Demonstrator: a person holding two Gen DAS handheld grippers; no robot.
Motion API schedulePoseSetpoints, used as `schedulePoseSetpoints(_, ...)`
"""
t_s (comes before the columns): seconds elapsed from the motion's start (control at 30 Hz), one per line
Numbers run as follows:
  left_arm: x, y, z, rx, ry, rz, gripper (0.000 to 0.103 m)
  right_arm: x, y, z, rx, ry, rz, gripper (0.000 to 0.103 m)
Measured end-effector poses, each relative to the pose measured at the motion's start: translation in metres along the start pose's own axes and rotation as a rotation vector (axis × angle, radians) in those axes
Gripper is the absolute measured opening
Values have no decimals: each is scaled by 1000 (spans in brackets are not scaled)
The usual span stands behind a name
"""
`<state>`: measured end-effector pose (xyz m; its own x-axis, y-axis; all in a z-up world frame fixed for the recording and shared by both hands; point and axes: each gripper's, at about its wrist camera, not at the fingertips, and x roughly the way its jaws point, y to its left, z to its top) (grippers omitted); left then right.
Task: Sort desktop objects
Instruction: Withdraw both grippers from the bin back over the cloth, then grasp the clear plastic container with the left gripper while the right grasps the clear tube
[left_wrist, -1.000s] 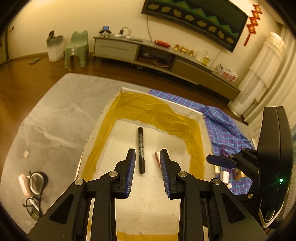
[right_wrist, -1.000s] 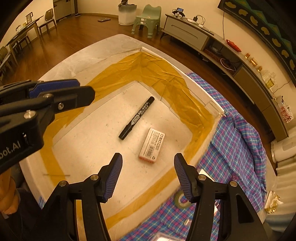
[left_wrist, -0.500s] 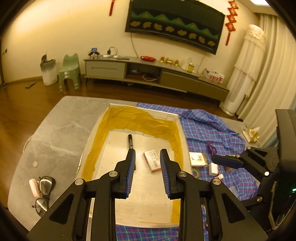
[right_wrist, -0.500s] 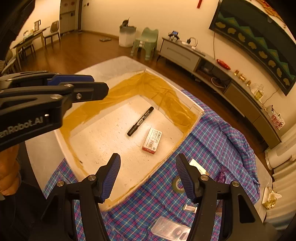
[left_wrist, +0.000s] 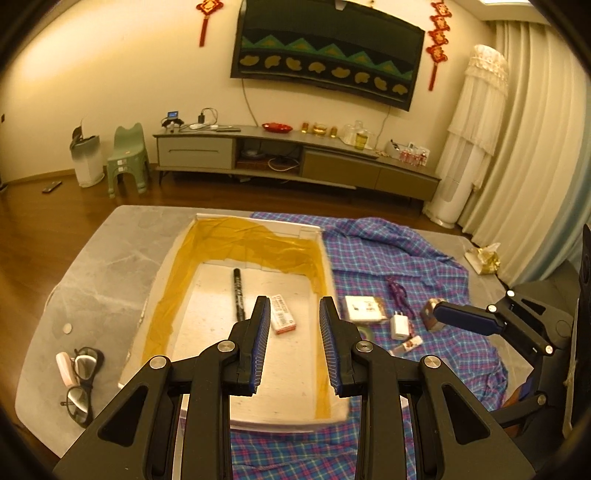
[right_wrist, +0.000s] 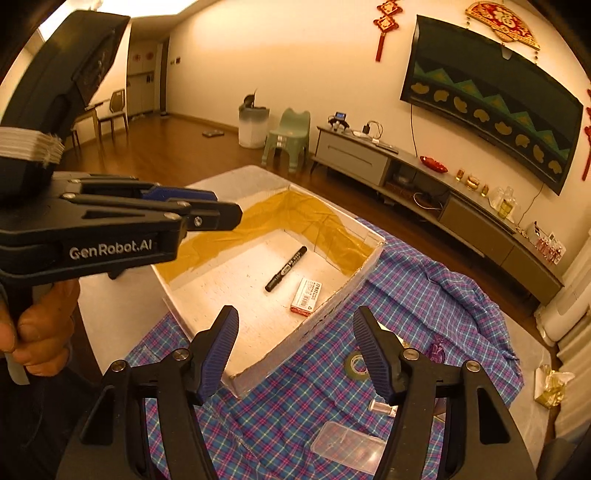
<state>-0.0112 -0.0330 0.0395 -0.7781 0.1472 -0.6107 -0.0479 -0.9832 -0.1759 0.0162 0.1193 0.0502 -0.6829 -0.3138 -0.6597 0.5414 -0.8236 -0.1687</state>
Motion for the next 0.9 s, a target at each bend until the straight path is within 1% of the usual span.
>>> schedulePoseSetpoints(0.17,-1,-22,-11,42,15,-32,29,-12,-10,-16,49,-35,22,67)
schedulePoseSetpoints(0.23,1,-35,-16,63,23,-47,31,-14,-16,-24,69,-40,27,68)
schedulePoseSetpoints(0.47,16,-78,-34,137,70,-112,32,-22,-54,-58,177,-64,30,70)
schedulePoseSetpoints(0.53,22,-87,-37,148,94,-134,33,-21,-66,-67,197,-55,18,71)
schedulePoseSetpoints(0.63,32,-101,-43,169,129,-163,33,-20,-91,-82,268,-47,15,71)
schedulePoseSetpoints(0.8,50,-122,-60,233,182,-205,33,-18,-135,-108,387,1,-33,71)
schedulePoseSetpoints(0.9,67,-135,-73,273,230,-212,33,-13,-156,-125,458,38,-40,71)
